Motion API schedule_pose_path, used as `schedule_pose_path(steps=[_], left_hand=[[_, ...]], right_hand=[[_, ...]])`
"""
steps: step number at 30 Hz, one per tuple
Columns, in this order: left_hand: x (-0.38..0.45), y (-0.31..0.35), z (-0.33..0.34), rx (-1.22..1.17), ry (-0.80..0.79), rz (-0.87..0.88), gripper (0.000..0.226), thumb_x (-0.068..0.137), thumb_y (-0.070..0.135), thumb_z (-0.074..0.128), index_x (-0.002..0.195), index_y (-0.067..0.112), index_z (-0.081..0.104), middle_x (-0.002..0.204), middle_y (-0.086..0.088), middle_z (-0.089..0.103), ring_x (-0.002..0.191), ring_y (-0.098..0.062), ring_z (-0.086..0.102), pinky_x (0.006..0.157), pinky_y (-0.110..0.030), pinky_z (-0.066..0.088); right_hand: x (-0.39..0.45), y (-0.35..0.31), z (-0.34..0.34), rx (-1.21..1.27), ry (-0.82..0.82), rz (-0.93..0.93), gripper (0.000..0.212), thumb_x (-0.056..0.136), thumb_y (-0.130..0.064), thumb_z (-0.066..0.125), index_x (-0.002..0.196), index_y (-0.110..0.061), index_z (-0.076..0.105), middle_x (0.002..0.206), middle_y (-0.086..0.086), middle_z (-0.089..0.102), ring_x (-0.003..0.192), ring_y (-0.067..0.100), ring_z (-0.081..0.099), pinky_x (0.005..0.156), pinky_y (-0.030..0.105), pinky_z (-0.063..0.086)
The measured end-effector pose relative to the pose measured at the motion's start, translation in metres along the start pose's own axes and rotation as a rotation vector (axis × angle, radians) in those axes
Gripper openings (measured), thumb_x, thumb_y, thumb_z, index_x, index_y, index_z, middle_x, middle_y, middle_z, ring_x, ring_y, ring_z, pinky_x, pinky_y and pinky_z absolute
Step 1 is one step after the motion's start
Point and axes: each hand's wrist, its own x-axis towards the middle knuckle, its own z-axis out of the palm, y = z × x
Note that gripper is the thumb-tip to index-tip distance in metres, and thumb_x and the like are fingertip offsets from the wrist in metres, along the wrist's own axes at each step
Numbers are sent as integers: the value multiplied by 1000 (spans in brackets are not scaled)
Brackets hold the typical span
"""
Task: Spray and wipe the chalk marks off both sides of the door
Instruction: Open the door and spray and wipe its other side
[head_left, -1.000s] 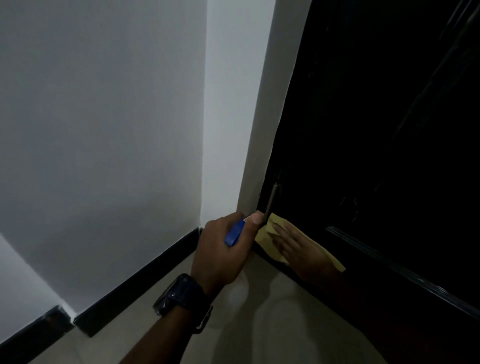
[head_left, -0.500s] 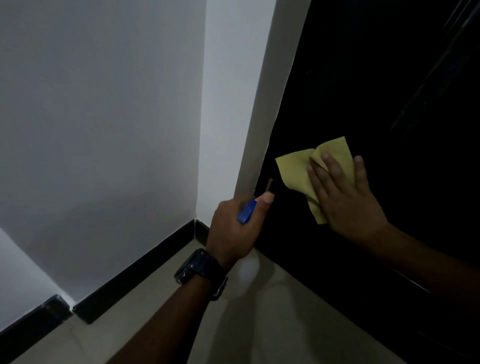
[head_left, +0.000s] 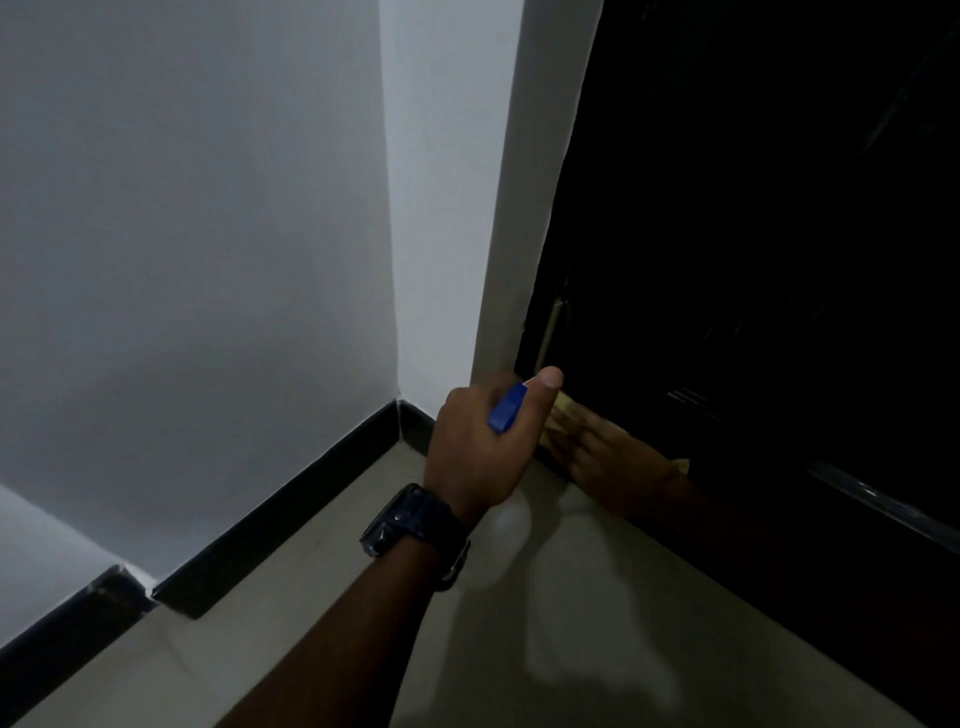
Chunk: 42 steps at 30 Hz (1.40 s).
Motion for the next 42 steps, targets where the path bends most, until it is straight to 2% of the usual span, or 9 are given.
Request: schedule_pose_path(steps=[4,11,15,20,25,29,32,37,42], left_hand=[[-5,-4,2,26,-6,20,93,86,86,27,63,-1,52,54,-19,50,50,-34,48,52,-45,35],[-25,-2,36,87,-108,18,93,88,85,26,64,1,58,57,-14,55,51,-27,53,58,-49,39],[-37,14,61,59,-168,44,89,90,83,29,64,2,56,56,-14,52,50,-26,51,56,-49,38],[-49,34,79,38,-182,58,89,91,82,30,66,1,57,60,-15,57,55,-29,56,59,-51,42],[-62,57,88,14,-149,50,85,90,82,30,63,7,59,57,-5,58,53,-24,57,58,-47,44],[-77,67,99,-14,-130,50,82,92,80,31,66,9,63,58,-5,59,54,-24,56,53,-41,43],[-91,67,106,-29,-166,109,75,96,72,32,70,9,64,61,-1,60,54,-17,56,52,-23,41],[-104,53,114,0,-231,136,66,99,62,31,74,15,69,63,1,64,55,-19,58,53,-38,46],[-111,57,158,-39,-331,145,78,97,71,29,78,7,69,64,-3,63,57,-21,58,56,-44,46]], right_hand=[[1,-42,23,85,-135,-44,41,98,-21,46,127,0,66,136,15,62,136,37,50,121,55,2],[-48,-47,31,61,58,144,41,100,-17,47,134,2,59,144,17,54,141,34,45,121,53,11],[-152,-45,16,13,74,334,52,105,-8,14,146,4,43,153,22,43,147,37,31,123,55,8],[-290,-61,-13,90,-113,519,60,105,-15,2,152,2,35,162,20,28,153,36,16,121,63,4],[-279,-48,-12,27,-87,397,52,104,-12,17,150,1,35,151,25,44,149,42,20,120,68,0],[-152,-19,-4,89,6,265,46,100,-14,33,139,-2,55,136,14,62,141,36,41,123,59,-2],[-109,-21,-15,144,-44,350,54,100,-25,34,149,-6,42,154,7,45,152,31,22,123,57,-2],[-189,-36,3,24,-83,315,61,101,-19,24,155,1,7,166,16,15,154,34,-5,122,54,-12],[-324,-54,10,-130,-149,329,60,100,-20,33,156,-2,22,162,16,27,153,35,0,123,58,-6]])
